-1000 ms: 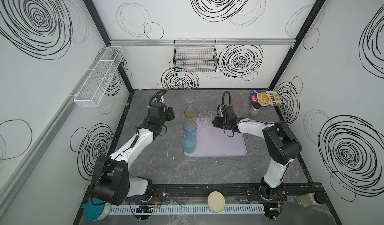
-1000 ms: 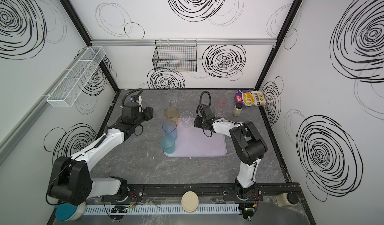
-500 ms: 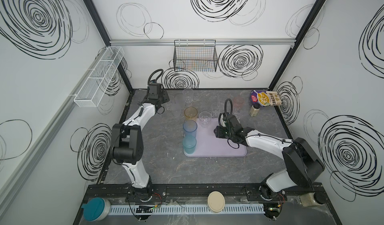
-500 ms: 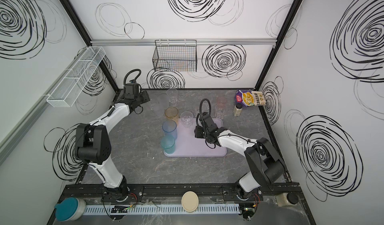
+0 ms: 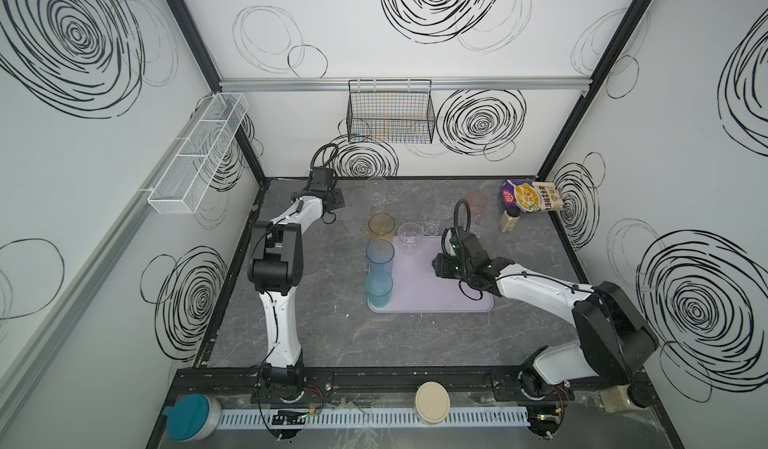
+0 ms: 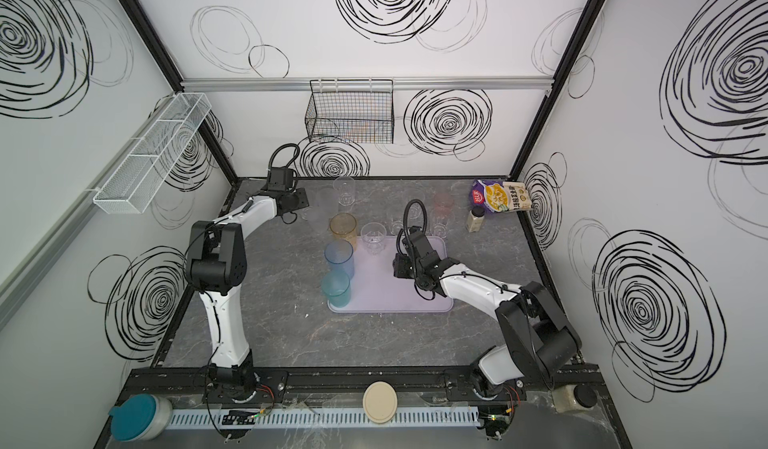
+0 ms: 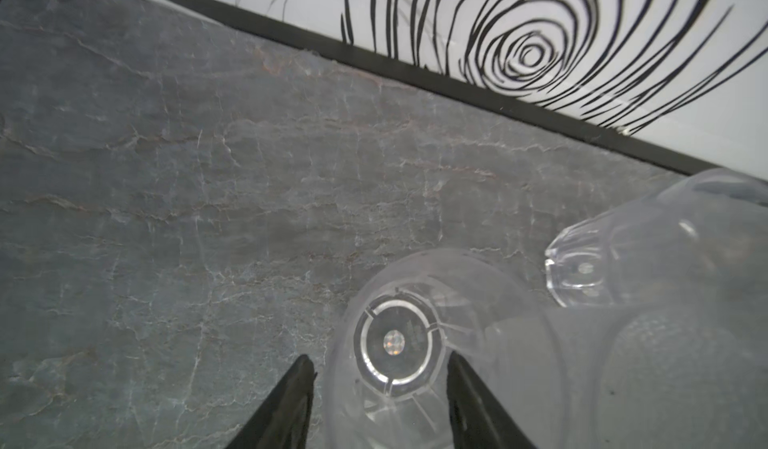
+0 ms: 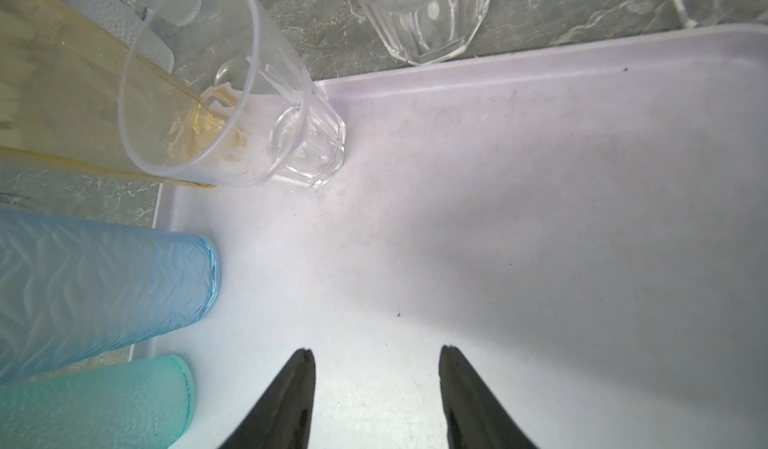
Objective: Place the glasses into the tray
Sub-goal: 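Grasp another clear plastic glass near the far edge with the left gripper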
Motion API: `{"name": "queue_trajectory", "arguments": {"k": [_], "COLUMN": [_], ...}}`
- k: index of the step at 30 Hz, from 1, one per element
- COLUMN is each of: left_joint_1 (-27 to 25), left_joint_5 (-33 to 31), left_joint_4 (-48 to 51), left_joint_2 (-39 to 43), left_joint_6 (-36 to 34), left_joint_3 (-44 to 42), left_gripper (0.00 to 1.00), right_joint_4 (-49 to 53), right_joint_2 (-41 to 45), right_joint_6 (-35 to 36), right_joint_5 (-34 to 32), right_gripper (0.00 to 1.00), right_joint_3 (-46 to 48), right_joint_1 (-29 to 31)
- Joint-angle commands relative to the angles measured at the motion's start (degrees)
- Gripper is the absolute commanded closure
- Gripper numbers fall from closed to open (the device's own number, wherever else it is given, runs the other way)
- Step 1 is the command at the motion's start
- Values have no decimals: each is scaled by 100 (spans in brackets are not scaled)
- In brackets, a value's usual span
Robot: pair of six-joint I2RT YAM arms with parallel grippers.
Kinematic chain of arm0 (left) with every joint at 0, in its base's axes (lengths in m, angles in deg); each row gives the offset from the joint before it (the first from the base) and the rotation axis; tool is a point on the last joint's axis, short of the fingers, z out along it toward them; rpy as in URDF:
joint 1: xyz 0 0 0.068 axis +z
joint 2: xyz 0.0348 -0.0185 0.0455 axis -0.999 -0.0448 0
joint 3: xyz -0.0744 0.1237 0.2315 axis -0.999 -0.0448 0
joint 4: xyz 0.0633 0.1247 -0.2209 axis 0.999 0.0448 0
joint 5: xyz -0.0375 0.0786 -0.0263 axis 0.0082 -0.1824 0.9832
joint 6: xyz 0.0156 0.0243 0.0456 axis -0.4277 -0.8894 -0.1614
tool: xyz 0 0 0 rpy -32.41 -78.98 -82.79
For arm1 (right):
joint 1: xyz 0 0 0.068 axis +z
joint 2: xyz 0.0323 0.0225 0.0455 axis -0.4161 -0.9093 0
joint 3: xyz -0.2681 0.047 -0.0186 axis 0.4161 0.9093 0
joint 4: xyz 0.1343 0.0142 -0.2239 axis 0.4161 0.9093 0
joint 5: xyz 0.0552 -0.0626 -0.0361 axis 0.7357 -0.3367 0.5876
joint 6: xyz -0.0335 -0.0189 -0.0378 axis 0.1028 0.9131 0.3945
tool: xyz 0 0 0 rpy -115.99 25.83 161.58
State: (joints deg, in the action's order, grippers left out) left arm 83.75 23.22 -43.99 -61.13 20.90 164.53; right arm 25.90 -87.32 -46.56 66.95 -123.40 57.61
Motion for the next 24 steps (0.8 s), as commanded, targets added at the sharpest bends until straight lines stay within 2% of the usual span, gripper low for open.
{"name": "queue_trajectory", "arguments": {"k": [1, 4, 9, 11, 14, 16, 19, 24], "left_joint_1": [59, 104, 124, 122, 122, 146, 201, 201], "left_joint_5": [-139, -92, -91, -125, -168, -186, 146, 192], "left_joint_4": [-89, -76, -73, -89, -258, -323, -298, -232], "left_joint_2": [-43, -134, -166, -60, 175, 235, 274, 760], "left_joint_6": [-104, -57, -50, -25, 29, 68, 217, 278], "left_joint_3": [-17, 19, 12, -55, -249, -353, -395, -604], "left_gripper": [47, 51, 64, 66, 76, 86, 100, 100], "right_joint_4": [8, -35, -14, -11, -17, -14, 13, 204], "right_joint_2": [38, -51, -139, -137, -167, -157, -122, 42], "right_joint_6": [-77, -113, -113, -119, -143, -160, -170, -174], "right_joint_5": [-59, -42, -75, -80, -77, -86, -83, -115], "right_gripper": [47, 47, 47, 47, 47, 47, 47, 47], "right_joint_3": [58, 20, -99, -102, -101, -101, -127, -289], "right_joint_1": [38, 63, 133, 143, 173, 188, 206, 242]}}
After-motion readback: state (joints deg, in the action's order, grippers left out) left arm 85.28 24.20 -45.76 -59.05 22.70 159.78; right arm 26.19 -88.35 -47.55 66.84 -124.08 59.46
